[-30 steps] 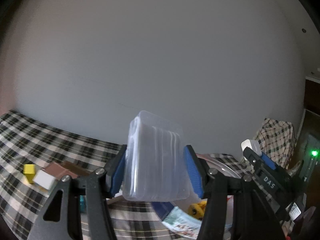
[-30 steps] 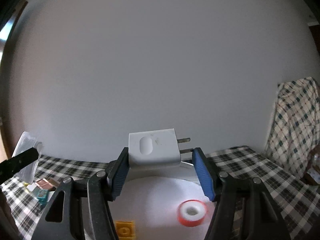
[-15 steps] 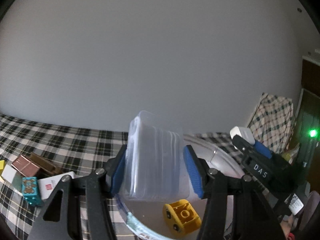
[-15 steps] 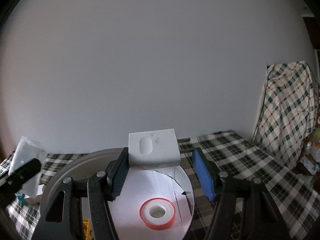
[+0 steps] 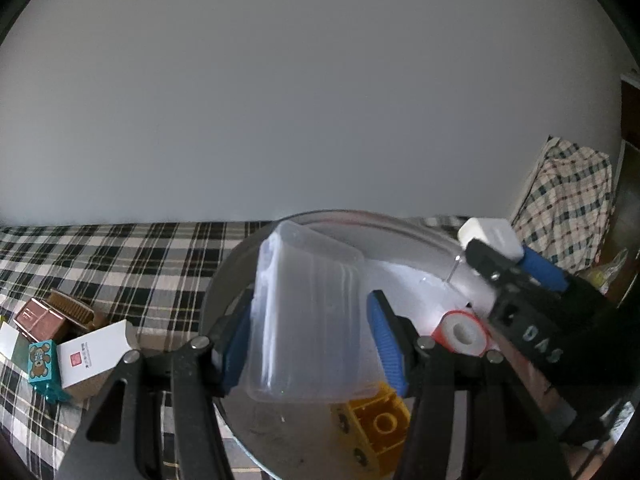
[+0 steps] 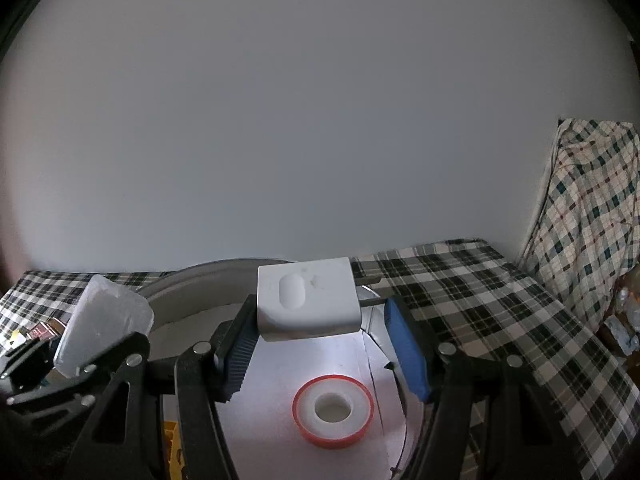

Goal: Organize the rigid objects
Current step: 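Lift and carry the clear box and the white charger over the tin with both tools, then open the left tool to drop the clear box while the right tool releases the charger into the tin, then move both open tools back over the remaining objects on the table, then grasp the yellow sponge cube with the left tool while the right tool grasps the teal bear brick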

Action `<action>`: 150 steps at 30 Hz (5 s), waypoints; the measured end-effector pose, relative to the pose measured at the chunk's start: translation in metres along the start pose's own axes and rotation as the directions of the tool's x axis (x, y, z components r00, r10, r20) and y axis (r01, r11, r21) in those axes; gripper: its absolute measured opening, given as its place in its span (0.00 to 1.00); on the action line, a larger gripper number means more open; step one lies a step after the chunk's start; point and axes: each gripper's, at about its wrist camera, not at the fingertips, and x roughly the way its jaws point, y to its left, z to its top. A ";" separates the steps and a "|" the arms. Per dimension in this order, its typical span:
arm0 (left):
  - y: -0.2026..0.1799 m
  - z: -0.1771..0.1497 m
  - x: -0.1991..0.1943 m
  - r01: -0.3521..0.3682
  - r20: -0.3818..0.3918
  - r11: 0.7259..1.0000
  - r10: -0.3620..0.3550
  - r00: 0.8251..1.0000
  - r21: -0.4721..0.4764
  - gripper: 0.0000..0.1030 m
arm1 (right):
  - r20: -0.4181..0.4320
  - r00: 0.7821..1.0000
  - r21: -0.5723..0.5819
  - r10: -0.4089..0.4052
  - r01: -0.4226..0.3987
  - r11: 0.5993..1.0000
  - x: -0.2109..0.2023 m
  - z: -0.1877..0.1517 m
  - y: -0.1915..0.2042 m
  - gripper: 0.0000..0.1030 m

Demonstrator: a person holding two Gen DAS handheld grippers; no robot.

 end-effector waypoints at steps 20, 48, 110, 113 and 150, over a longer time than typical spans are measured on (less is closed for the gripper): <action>-0.012 -0.005 -0.004 -0.100 0.057 0.993 0.097 0.994 0.063 1.00 | -0.034 0.999 0.006 0.036 -0.036 0.999 0.001 -0.004 0.004 0.74; 0.013 -0.019 -0.040 -0.283 0.202 0.948 0.252 0.946 0.145 1.00 | 0.360 0.924 0.059 -0.130 0.117 0.991 -0.061 -0.014 0.001 0.88; 0.289 -0.018 -0.088 -0.449 -0.002 0.879 0.454 0.891 -0.160 1.00 | 0.064 0.978 -0.109 0.197 -0.189 0.976 -0.072 -0.052 0.201 0.94; 0.304 -0.019 -0.089 -0.477 -0.031 0.860 0.480 0.877 -0.182 1.00 | -0.010 0.967 -0.131 0.255 -0.254 0.958 -0.065 -0.055 0.220 0.94; 0.336 -0.017 -0.085 -0.448 -0.094 0.865 0.439 0.894 -0.226 0.89 | -0.309 0.837 -0.200 0.452 -0.522 0.829 -0.018 -0.067 0.283 0.33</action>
